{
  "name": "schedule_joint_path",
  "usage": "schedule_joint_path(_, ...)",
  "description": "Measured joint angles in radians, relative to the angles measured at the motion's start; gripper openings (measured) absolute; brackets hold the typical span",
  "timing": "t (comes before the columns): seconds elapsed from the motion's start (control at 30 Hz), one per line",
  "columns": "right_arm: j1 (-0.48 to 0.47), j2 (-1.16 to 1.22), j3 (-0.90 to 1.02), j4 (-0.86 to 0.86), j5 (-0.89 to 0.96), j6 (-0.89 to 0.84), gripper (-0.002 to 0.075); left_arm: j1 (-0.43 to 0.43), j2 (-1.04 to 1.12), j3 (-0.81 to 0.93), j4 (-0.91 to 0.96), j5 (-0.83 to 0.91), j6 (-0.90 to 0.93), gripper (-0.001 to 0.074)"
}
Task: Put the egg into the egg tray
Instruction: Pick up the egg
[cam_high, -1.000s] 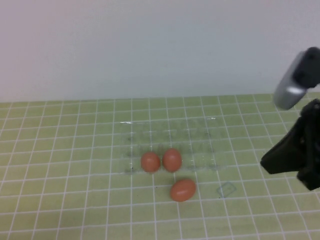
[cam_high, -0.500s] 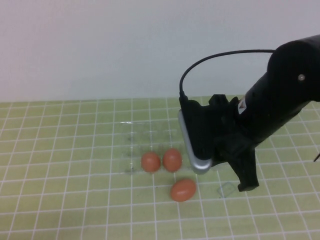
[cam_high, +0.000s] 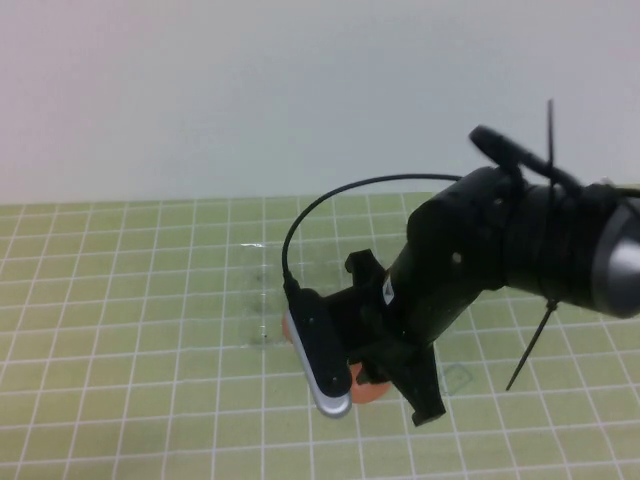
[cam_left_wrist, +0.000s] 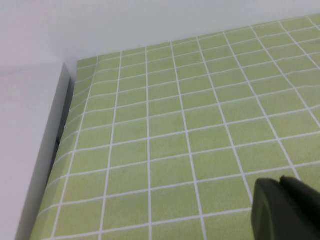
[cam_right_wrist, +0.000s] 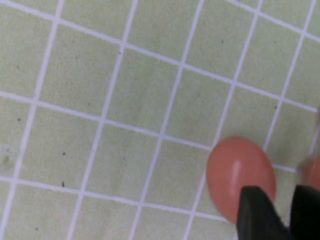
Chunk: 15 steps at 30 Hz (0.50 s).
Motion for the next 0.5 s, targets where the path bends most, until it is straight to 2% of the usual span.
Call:
schedule_joint_path(0.17,0.007,0.03,0.0,-0.016,-0.01,0.044,0.0272,0.0,0.0,0.0,0.0,0.0,0.0,0.0)
schedule_joint_path(0.37,0.006,0.035,0.0,-0.039,-0.031,0.061,0.0527,0.0,0.0,0.0,0.0,0.0,0.0,0.0)
schedule_joint_path(0.5,0.006,0.063,-0.002,-0.041,-0.041,0.065,0.0584,0.0,0.0,0.0,0.0,0.0,0.0,0.0)
